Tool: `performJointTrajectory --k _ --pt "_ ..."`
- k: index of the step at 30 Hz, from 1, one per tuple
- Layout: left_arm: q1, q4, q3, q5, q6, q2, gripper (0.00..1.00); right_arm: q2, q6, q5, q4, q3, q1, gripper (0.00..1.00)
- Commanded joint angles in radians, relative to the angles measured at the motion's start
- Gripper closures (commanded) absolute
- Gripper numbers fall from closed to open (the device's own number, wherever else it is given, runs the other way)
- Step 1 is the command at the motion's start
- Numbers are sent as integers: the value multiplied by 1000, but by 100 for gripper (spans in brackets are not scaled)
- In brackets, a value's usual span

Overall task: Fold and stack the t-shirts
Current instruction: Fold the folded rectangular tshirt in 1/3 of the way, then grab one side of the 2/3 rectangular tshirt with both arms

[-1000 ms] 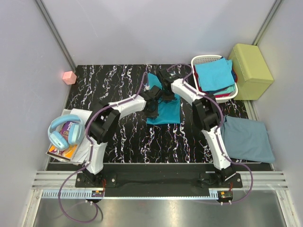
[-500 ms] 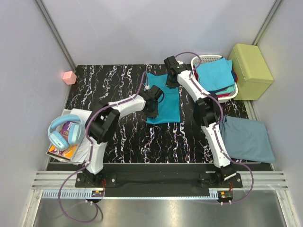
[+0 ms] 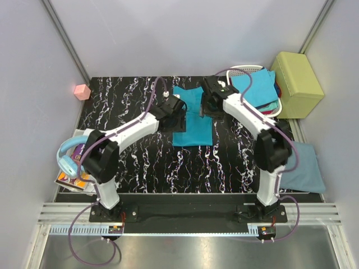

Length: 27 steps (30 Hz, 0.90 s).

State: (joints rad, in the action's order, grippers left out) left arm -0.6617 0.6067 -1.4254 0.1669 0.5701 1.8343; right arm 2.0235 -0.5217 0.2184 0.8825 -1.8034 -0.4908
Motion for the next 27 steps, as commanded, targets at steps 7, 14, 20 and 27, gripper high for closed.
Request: performJointTrajectory --k 7,14,20,27 --pt "-71 -80 190 -32 60 -84 41 -290 -50 -19 -148 476 -17 41" --pt "-118 -105 247 -14 83 -60 41 -258 -69 -40 -229 602 -22 43" --pt "-118 -96 244 20 85 -101 40 -245 -72 -60 -234 575 -28 44" --pt "-118 -71 229 65 80 -171 38 -282 -77 -51 -197 512 -46 44"
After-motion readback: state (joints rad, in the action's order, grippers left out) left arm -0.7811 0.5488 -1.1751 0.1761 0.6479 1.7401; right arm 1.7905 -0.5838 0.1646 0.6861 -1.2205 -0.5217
